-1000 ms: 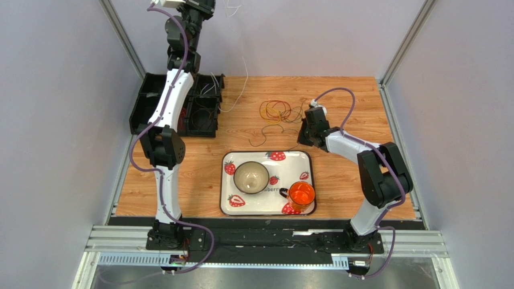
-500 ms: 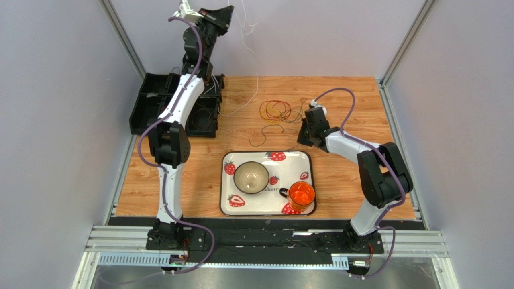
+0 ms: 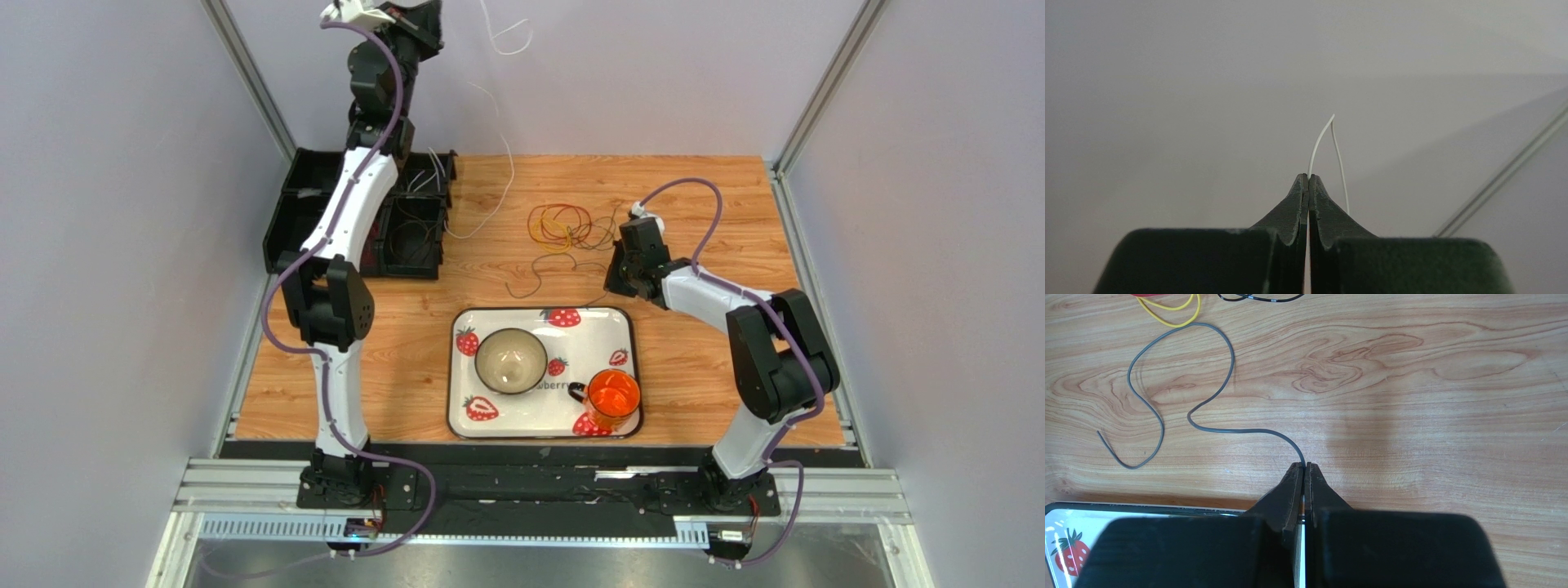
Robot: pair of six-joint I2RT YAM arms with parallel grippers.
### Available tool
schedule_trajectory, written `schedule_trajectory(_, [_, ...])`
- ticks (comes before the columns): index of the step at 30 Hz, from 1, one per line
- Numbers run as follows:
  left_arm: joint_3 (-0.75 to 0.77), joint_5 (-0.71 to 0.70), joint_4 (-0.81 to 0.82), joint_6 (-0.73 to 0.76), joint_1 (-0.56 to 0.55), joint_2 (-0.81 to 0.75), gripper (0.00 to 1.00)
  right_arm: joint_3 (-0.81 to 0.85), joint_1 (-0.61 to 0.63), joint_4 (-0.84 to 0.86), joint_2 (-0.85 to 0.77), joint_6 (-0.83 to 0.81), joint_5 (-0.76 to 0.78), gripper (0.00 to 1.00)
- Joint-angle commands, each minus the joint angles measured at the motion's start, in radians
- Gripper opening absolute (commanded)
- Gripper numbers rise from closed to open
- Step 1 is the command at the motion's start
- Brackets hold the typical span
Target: Untangle the cables
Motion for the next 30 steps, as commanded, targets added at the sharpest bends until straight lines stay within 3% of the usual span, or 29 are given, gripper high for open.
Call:
schedule_trajectory(1, [-0.125,-0.106,-0.026,0.166,0.061,-0.117,0.0,0.0,-0.003,0.041,-0.011,0.013,0.0,0.0])
schedule_trajectory(11, [-0.294,-0.206,-0.064,0.36,0.091,-0.093,0.0,0.008,-0.004,0.035,-0.003,0.013,-0.003,0.0])
schedule_trajectory(30, [-0.406,-0.274,-0.167,0.396,0.091,-0.03,0.0,0.014,-0.004,0.03,0.002,0.013,-0.002,0.0])
